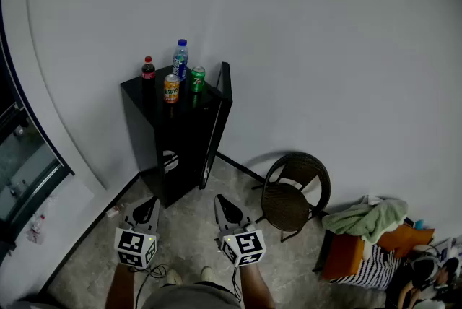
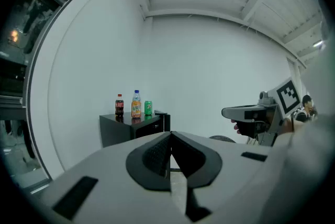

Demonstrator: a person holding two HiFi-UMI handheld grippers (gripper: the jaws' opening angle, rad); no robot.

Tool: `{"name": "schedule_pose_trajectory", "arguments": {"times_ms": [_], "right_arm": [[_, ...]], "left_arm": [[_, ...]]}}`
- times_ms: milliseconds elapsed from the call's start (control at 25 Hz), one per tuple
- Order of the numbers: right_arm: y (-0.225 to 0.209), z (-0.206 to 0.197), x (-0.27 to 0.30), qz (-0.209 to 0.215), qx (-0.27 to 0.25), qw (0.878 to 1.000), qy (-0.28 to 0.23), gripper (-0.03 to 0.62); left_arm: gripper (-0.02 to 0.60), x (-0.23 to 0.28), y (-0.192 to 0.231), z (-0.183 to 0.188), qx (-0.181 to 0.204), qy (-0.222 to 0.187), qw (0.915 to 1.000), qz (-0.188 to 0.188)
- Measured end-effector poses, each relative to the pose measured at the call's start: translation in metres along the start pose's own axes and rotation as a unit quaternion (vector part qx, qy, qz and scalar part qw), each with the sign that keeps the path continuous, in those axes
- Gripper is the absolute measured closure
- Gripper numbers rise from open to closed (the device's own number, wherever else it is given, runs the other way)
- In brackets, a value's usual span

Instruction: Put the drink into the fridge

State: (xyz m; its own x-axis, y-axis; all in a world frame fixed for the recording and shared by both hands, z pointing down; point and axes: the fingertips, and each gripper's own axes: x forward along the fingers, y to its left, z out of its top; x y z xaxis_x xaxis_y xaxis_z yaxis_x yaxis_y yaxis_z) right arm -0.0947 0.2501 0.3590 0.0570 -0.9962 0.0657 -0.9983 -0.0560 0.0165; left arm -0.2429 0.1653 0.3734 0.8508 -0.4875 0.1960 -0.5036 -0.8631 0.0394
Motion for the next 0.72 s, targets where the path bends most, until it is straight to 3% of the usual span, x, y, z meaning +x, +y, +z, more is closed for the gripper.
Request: {"name": "schedule_pose_trajectory", "arguments": {"times_ms": [720], "right_arm": [[-0.014,-0.004,0.020,-0.015,0.033,0.999,-0.010,0.569]], "left_arm": [[0.578,0.023,0.021,-0.001,0.005,0.001,1.0000,-0.008]]}}
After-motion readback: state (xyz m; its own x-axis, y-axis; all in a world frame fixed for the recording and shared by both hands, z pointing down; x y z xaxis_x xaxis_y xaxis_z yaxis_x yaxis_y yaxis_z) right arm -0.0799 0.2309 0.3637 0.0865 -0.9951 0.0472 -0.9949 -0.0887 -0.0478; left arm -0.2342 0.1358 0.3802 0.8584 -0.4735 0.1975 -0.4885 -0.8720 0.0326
